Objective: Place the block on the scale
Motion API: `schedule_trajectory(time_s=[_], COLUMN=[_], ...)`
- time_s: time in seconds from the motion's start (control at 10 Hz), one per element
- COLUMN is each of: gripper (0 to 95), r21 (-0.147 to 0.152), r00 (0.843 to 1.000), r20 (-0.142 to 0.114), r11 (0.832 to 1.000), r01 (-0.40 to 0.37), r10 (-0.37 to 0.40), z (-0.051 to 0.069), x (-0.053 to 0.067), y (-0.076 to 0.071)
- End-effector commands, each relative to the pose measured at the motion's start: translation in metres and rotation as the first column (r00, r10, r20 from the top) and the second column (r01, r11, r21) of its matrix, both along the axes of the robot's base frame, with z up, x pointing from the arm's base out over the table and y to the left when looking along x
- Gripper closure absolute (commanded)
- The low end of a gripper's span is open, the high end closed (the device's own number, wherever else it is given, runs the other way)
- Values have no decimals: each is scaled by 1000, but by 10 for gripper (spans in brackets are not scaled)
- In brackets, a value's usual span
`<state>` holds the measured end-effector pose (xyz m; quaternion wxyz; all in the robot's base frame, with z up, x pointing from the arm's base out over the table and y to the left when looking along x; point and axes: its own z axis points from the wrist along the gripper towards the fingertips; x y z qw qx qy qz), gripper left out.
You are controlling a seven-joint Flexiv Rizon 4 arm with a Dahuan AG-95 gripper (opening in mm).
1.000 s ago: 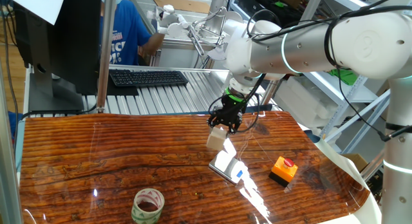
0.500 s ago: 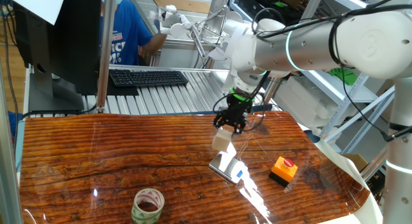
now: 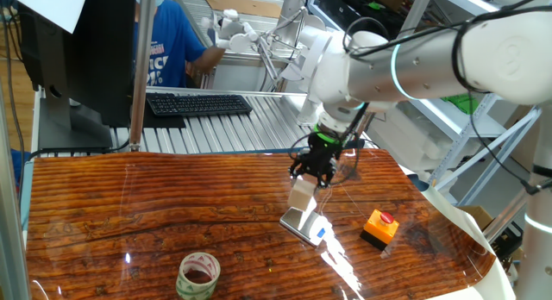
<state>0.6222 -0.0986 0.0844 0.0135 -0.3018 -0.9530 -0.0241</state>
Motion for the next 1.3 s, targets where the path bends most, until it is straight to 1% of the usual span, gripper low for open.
schedule_trajectory(time_s=[0.1, 0.2, 0.3, 0.4, 0.6, 0.8, 1.3], gripper=[950, 950, 950, 950, 950, 950, 950], r21=[2, 2, 3, 5, 10, 12, 12], r00=[1000, 1000, 1000, 1000, 996, 991, 986], r20=[5, 11, 14, 12, 13, 26, 28], r11=[1000, 1000, 1000, 1000, 996, 991, 987], r01=[-10, -8, -2, 28, 83, 133, 161], r10=[10, 8, 2, -28, -83, -133, -162], z=[-6, -11, -14, -17, -19, -19, -19], x=[-9, -17, -20, -24, -25, -25, -25], y=[-5, -9, -12, -17, -22, -22, -22])
